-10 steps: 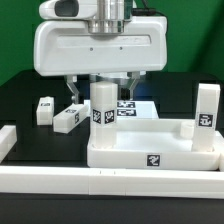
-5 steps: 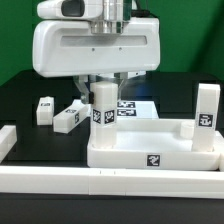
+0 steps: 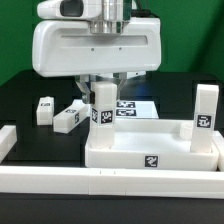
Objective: Assemble desk
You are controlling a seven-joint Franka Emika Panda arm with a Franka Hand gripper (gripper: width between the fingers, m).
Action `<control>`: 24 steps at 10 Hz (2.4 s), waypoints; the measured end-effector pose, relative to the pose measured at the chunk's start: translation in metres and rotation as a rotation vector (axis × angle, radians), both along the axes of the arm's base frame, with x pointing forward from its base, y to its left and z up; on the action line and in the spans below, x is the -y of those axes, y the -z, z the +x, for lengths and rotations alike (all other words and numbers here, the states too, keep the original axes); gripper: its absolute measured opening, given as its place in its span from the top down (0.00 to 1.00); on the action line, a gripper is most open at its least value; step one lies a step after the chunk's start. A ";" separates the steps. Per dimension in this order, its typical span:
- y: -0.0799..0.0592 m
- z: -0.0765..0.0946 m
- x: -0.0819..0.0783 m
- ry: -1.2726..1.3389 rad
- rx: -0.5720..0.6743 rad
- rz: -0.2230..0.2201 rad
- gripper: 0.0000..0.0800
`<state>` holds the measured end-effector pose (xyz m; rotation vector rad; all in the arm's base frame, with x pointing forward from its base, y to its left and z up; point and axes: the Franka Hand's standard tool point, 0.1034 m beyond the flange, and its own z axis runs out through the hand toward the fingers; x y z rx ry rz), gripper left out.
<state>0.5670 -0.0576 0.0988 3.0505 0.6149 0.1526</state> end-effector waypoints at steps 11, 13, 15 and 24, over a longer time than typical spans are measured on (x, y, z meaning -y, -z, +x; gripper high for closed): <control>0.000 -0.005 0.010 0.936 -0.013 0.095 0.63; 0.000 -0.003 0.015 1.010 0.006 0.094 0.63; 0.000 -0.003 0.015 1.017 0.006 0.096 0.62; -0.011 -0.028 -0.026 1.108 -0.011 0.154 0.19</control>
Offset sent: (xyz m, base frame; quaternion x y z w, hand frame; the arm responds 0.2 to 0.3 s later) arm -0.0077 0.0018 -0.0016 -0.0095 -0.0197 0.2445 0.9694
